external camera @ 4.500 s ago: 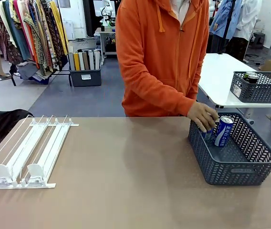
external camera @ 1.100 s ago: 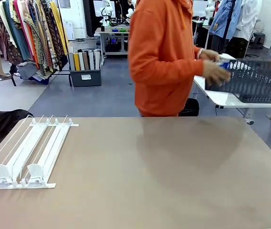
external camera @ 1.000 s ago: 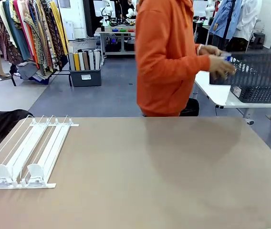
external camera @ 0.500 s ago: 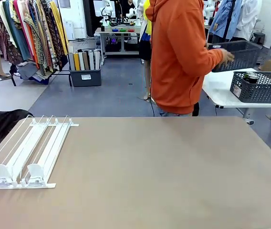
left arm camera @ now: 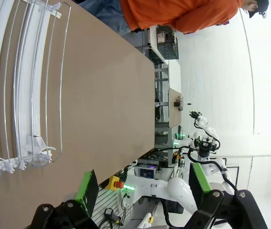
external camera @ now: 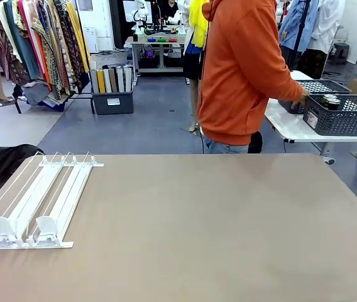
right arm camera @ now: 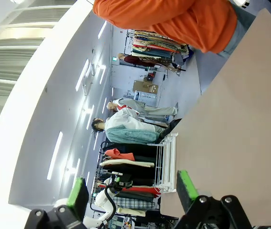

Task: Retrieve and store the cans from the dispenser.
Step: Pick up one can from the Automatic Can Dispenser and place it in the middle of the table.

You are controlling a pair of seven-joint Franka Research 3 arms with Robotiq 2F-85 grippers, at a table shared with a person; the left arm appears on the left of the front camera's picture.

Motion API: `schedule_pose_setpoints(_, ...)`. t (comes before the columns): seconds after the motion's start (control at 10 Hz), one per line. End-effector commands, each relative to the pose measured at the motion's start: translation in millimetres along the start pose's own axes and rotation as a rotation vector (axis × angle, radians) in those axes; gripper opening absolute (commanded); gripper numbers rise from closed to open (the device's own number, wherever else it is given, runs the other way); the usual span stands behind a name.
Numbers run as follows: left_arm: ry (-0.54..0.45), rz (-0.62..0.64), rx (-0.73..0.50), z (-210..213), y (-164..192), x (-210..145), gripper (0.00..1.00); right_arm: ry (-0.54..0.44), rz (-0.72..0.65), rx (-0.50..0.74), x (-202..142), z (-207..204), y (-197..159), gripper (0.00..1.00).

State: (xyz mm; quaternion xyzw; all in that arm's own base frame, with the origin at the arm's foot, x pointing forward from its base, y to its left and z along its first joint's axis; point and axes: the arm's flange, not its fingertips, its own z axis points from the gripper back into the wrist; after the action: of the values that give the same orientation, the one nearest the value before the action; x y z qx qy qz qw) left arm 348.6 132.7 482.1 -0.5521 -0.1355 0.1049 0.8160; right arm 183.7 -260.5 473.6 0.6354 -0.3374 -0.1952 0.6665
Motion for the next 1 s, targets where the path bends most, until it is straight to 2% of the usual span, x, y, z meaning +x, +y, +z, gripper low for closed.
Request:
schedule_pose_setpoints(0.0,0.009,-0.021,0.003,3.2,0.4,-0.7,1.0,-0.009,0.01,0.02,3.6,-1.9,3.7,1.0)
schedule_pose_setpoints(0.9,0.009,-0.021,0.003,3.2,0.4,-0.7,1.0,-0.009,0.01,0.02,3.6,-1.9,3.7,1.0)
